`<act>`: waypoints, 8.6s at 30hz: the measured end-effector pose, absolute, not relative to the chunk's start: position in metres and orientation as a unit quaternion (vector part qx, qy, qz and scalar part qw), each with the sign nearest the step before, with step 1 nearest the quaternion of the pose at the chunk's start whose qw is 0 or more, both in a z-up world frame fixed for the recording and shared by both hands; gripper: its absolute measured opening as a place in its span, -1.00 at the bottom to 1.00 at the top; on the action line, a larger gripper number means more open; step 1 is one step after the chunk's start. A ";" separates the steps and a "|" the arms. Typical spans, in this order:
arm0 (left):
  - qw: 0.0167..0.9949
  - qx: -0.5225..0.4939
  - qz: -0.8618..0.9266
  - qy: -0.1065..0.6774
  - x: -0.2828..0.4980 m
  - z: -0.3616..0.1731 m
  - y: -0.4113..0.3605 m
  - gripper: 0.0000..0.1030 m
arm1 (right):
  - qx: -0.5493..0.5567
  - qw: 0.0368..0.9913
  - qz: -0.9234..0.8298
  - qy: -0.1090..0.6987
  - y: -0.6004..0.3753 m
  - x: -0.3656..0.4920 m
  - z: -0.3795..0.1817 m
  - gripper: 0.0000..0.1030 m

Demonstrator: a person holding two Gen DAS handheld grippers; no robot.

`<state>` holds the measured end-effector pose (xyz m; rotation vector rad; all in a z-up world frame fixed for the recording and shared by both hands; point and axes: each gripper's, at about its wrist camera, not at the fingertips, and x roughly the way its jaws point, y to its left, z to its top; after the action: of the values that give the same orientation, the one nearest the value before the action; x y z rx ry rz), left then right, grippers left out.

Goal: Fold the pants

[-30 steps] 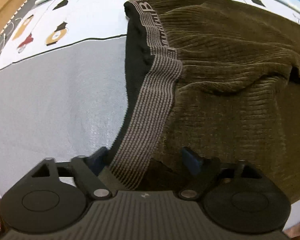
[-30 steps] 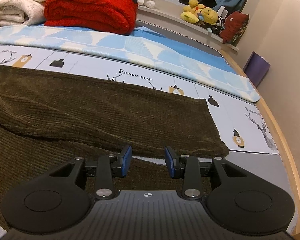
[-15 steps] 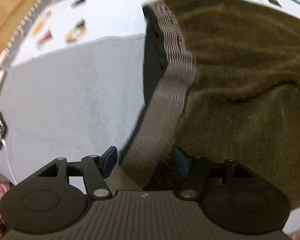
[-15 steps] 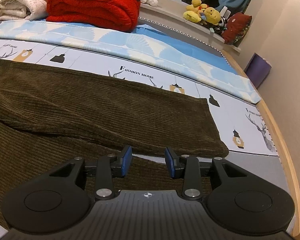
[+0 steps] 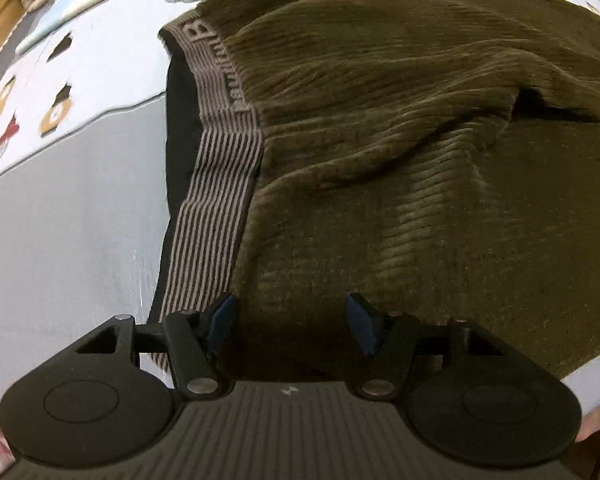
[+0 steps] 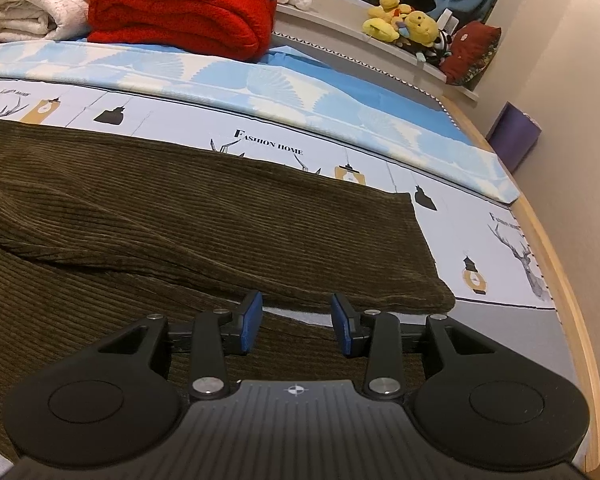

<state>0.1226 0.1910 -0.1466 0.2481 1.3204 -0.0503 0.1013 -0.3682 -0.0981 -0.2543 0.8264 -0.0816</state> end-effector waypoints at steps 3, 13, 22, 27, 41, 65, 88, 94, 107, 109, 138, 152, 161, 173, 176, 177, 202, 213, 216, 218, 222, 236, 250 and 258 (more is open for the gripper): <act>0.797 0.092 -0.014 0.597 0.126 -0.134 0.193 0.31 | -0.123 0.908 -0.039 0.399 -0.368 0.101 -0.098 -0.22; 0.842 0.033 0.028 0.538 0.147 -0.105 0.198 0.32 | -0.116 0.912 -0.038 0.391 -0.368 0.105 -0.094 -0.21; 0.861 -0.023 0.071 0.503 0.169 -0.086 0.199 -0.17 | -0.082 0.927 -0.027 0.365 -0.358 0.112 -0.077 -0.22; 0.867 -0.105 0.070 0.481 0.191 -0.064 0.190 -0.89 | -0.049 0.938 -0.028 0.342 -0.356 0.120 -0.068 -0.85; 0.842 -0.307 0.107 0.430 0.289 -0.103 0.178 -0.66 | -0.014 0.937 -0.005 0.349 -0.337 0.140 -0.065 -0.86; 0.792 -0.145 0.262 0.531 0.393 -0.162 0.157 -0.33 | -0.057 0.911 -0.005 0.407 -0.292 0.189 -0.102 -0.85; 0.870 -0.114 0.087 0.472 0.179 -0.040 0.125 -0.96 | 0.000 0.912 -0.062 0.405 -0.329 0.149 -0.090 -0.85; 0.838 -0.123 0.002 0.531 0.105 -0.059 0.150 -0.96 | 0.014 0.918 -0.061 0.392 -0.349 0.128 -0.081 -0.85; 0.754 -0.327 0.066 0.566 0.111 -0.107 0.221 0.10 | 0.220 0.881 -0.099 0.408 -0.444 0.142 -0.107 -0.84; 0.748 -0.335 0.076 0.568 0.118 -0.109 0.218 0.11 | 0.272 0.873 -0.109 0.390 -0.463 0.147 -0.113 -0.84; 0.764 -0.281 0.143 0.562 0.157 -0.109 0.231 -0.79 | 0.441 0.813 -0.168 0.342 -0.554 0.251 -0.230 -0.94; 0.828 -0.261 0.123 0.481 0.085 -0.054 0.243 -0.89 | 0.433 0.855 -0.128 0.255 -0.562 0.093 -0.108 -0.95; 0.800 -0.191 0.163 0.545 0.047 -0.079 0.279 -1.00 | 0.453 0.738 -0.166 0.471 -0.584 -0.016 -0.182 -0.95; 0.764 -0.300 0.101 0.563 0.065 -0.108 0.276 0.12 | 0.520 0.709 -0.228 0.419 -0.645 -0.029 -0.211 -0.62; 0.757 -0.310 0.118 0.564 0.069 -0.115 0.282 0.12 | 0.516 0.701 -0.257 0.420 -0.649 -0.031 -0.218 -0.62; 0.756 -0.315 0.120 0.561 0.070 -0.115 0.285 0.12 | 0.522 0.699 -0.258 0.416 -0.651 -0.032 -0.220 -0.62; 0.804 -0.255 0.134 0.521 0.077 -0.097 0.276 -0.67 | 0.380 0.772 -0.291 0.418 -0.637 -0.017 -0.197 -0.92; 0.780 -0.224 0.139 0.567 0.058 -0.104 0.277 -0.67 | 0.386 0.752 -0.327 0.423 -0.638 -0.040 -0.187 -0.93; 0.780 -0.219 0.131 0.572 0.059 -0.106 0.279 -0.55 | 0.415 0.731 -0.326 0.432 -0.649 -0.045 -0.200 -0.93; 0.776 -0.224 0.139 0.573 0.056 -0.102 0.282 -0.44 | 0.379 0.752 -0.316 0.436 -0.642 -0.041 -0.192 -0.92; 0.795 -0.181 0.187 0.548 0.055 -0.087 0.282 0.22 | 0.339 0.762 -0.340 0.433 -0.634 -0.044 -0.176 -0.85; 0.764 -0.106 0.137 0.622 0.079 -0.133 0.260 -0.16 | 0.270 0.766 -0.247 0.529 -0.609 -0.018 -0.199 -0.63; 0.853 0.024 0.114 0.509 0.097 -0.092 0.215 -0.16 | 0.184 0.857 -0.226 0.425 -0.569 0.018 -0.149 -0.60; 0.786 0.005 0.135 0.604 0.098 -0.119 0.229 0.00 | 0.164 0.889 -0.167 0.394 -0.520 0.058 -0.128 -0.59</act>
<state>0.0979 0.2295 -0.1189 0.0102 1.3014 0.2904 0.0578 -0.5203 -0.1277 0.3404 0.8190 -0.3467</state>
